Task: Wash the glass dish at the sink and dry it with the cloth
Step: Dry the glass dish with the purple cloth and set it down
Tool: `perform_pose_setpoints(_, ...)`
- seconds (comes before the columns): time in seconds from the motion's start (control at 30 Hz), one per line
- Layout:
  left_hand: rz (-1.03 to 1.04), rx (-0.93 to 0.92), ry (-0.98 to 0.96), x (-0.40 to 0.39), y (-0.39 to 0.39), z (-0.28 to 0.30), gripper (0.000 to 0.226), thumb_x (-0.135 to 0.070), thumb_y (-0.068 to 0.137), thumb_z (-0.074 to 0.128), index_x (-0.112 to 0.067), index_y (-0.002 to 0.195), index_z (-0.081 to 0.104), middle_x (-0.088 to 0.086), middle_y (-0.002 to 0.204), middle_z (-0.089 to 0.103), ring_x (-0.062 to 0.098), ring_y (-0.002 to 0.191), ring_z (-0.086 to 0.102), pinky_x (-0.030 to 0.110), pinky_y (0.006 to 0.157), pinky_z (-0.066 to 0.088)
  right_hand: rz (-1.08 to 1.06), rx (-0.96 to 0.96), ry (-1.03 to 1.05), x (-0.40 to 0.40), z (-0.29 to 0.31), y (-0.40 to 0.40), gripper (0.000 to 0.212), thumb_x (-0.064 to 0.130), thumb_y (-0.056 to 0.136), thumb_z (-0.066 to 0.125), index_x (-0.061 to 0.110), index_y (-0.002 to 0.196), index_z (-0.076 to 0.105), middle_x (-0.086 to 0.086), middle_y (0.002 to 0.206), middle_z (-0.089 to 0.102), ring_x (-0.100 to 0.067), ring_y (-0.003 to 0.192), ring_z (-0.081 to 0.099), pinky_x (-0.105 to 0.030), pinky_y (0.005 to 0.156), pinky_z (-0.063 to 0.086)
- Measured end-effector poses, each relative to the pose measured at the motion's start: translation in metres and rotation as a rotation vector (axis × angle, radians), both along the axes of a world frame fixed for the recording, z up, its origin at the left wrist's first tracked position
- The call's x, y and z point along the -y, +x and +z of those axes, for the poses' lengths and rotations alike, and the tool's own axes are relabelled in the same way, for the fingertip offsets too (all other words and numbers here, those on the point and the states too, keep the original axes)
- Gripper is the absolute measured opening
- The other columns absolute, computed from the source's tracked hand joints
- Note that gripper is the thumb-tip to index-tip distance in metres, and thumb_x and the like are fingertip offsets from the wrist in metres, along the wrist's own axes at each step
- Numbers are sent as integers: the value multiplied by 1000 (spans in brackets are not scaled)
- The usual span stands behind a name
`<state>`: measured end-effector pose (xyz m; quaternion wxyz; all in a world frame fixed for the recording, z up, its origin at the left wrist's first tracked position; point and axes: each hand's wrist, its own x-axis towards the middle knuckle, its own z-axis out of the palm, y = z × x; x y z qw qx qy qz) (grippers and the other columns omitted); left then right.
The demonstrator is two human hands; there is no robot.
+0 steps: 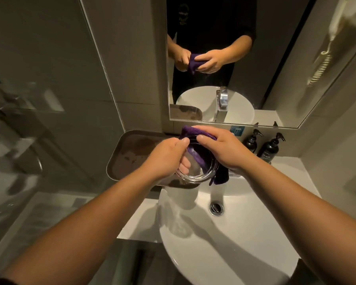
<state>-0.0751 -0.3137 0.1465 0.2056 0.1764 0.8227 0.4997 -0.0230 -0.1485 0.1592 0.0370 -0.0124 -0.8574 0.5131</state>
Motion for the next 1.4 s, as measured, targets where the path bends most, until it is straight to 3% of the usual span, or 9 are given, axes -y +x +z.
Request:
perform_pose_setpoints(0.2,265,-20,78,-6,2,-22,39,-40,102,37,-13,83,58,6,63,70,23,60,68,39,68,53,-265,-79,-147,20,-21,-3,31,22,99,51,35,122,65,14,109,70,-5,102,65,-37,97,52)
perform_pose_setpoints(0.33,490,72,187,-15,12,-35,39,-42,102,38,-11,86,57,7,67,69,22,60,66,32,62,50,-481,-160,-287,47,-43,1,33,19,99,47,31,124,65,11,112,70,-7,106,64,-35,97,52)
perform_pose_setpoints(0.47,635,163,256,-22,25,-51,36,-45,101,35,-18,86,54,8,74,71,26,69,71,42,70,58,-560,-161,-314,55,-55,2,32,21,99,49,28,125,65,10,116,69,-7,108,63,-30,98,50)
perform_pose_setpoints(0.53,606,177,263,-20,27,-57,37,-46,101,34,-19,87,54,9,76,72,29,74,71,46,75,59,-504,-144,-290,47,-55,2,29,17,99,50,26,120,68,10,109,71,-1,101,64,-21,91,49)
perform_pose_setpoints(0.73,191,253,220,-4,6,-29,36,-36,105,35,-7,94,54,9,68,68,20,55,62,32,62,49,-198,-54,-126,13,-32,-5,28,16,98,53,31,118,67,21,101,68,13,89,62,-8,79,48)
perform_pose_setpoints(0.9,-40,110,31,4,-9,-5,40,-34,105,35,-5,92,58,12,70,71,18,54,64,30,61,48,-28,23,-66,2,-16,-11,30,22,99,54,32,125,65,12,114,70,-4,107,64,-24,93,51)
perform_pose_setpoints(1.03,125,-13,21,-5,-11,-12,39,-37,103,38,-11,82,58,7,62,71,17,51,64,30,62,49,-128,-38,-44,9,-15,-14,31,24,100,52,33,127,63,13,113,68,-2,104,62,-24,92,49)
perform_pose_setpoints(1.3,541,128,230,-18,7,-45,35,-36,103,39,-12,86,57,6,60,66,15,48,62,29,56,49,-617,-134,-379,57,-64,-5,32,24,99,47,37,122,65,15,108,71,-7,101,65,-32,92,53)
perform_pose_setpoints(1.4,658,198,274,-22,20,-60,33,-39,103,37,-16,88,57,7,68,69,18,58,67,31,62,53,-656,-99,-388,62,-77,-2,30,27,99,47,35,122,64,9,107,72,-12,100,66,-38,93,54)
